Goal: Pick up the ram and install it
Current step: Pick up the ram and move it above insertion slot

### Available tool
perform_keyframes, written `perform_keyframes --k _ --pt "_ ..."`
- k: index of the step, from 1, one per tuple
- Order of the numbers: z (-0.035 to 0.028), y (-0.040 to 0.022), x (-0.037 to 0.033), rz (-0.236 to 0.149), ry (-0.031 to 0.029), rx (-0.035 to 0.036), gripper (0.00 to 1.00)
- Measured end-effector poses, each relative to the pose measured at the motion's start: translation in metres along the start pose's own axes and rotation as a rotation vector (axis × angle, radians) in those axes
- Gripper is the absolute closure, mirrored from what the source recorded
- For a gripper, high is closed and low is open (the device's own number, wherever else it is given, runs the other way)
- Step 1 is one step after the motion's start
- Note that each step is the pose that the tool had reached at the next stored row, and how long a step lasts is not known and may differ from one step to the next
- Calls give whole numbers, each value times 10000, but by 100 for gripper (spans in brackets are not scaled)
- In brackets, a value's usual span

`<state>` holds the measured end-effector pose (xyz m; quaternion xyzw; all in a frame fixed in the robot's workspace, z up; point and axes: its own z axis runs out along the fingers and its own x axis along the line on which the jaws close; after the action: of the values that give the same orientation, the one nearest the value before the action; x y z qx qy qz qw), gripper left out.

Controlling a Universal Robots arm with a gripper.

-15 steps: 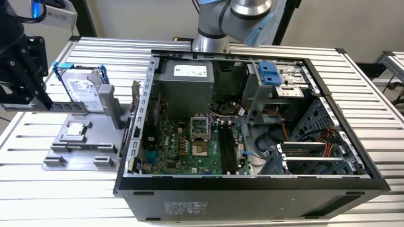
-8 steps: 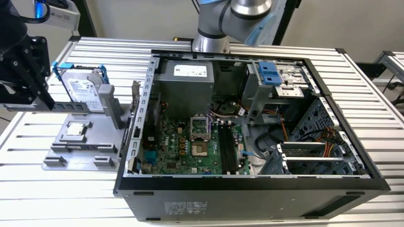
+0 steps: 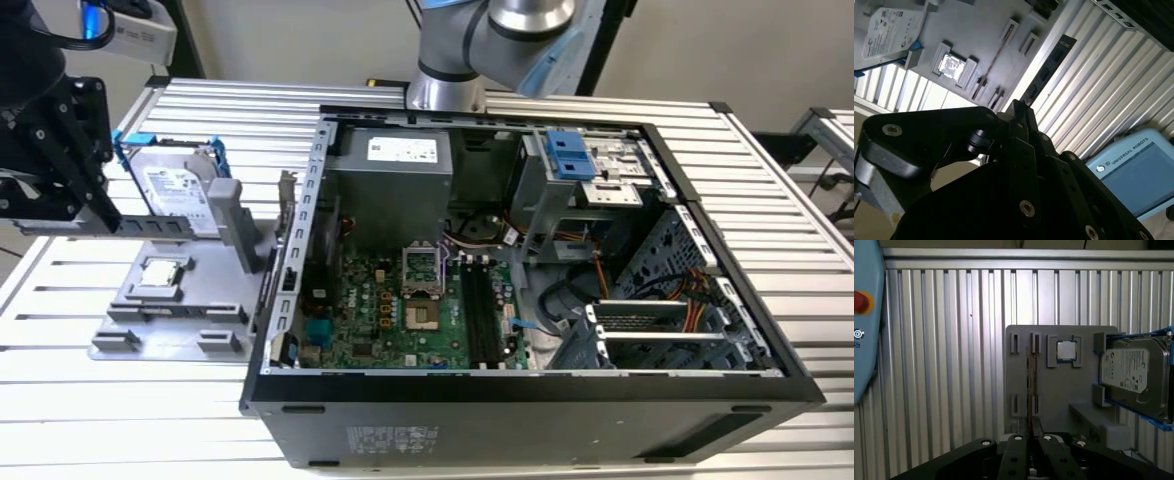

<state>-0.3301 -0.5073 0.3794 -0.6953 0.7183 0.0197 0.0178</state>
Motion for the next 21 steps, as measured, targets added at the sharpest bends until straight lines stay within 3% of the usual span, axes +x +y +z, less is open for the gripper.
perform_keyframes --k 21 --pt "0 -121 -4 0 0 0 100"
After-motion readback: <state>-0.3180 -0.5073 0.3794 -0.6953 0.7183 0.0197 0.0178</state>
